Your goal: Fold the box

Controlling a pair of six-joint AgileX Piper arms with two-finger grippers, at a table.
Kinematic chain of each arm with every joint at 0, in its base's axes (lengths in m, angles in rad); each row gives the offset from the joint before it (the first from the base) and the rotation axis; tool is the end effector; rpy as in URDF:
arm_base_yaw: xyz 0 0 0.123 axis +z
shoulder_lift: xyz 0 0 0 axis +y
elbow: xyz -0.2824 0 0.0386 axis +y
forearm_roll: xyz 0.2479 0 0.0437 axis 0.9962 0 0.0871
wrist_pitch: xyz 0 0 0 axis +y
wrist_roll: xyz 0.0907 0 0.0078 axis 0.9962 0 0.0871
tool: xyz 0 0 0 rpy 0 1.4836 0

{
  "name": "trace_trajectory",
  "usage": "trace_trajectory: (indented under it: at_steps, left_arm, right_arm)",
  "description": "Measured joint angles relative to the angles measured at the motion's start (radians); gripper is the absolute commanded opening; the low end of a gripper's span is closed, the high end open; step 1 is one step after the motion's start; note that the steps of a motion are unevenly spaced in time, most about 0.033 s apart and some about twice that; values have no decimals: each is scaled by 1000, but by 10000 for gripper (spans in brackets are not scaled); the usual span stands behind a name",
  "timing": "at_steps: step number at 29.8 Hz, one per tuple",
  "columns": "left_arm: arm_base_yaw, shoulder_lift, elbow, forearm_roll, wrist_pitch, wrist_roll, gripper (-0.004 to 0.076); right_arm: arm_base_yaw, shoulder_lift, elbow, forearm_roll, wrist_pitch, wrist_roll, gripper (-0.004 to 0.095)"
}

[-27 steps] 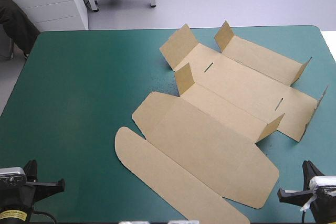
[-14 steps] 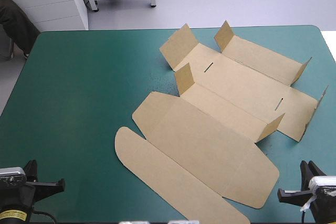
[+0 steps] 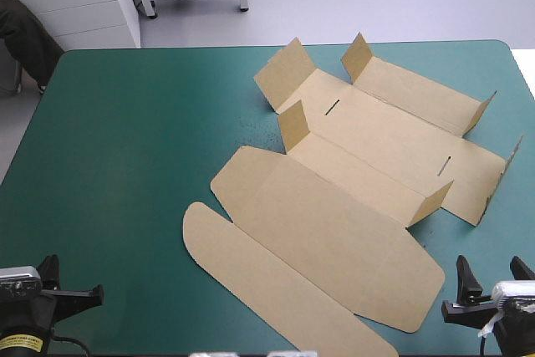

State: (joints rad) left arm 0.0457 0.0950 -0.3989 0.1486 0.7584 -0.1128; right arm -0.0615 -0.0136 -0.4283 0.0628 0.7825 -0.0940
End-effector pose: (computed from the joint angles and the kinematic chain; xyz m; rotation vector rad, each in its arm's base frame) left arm 0.0302 0.0107 0.2719 -0.1166 1.9291 0.1260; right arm 0.0108 0.0034 0.2804 -0.0203 1.8230 -0.0380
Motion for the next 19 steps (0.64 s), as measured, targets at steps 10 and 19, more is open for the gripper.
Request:
trace_trajectory:
  at_steps: [10,19]
  left_arm:
    - [0,0,0,-13,0,0,-10]
    - [0,0,0,-14,0,0,-10]
  right_arm:
    - [0,69,-58,0,23,207,701]
    - [0,420,-267,1,74,421,701]
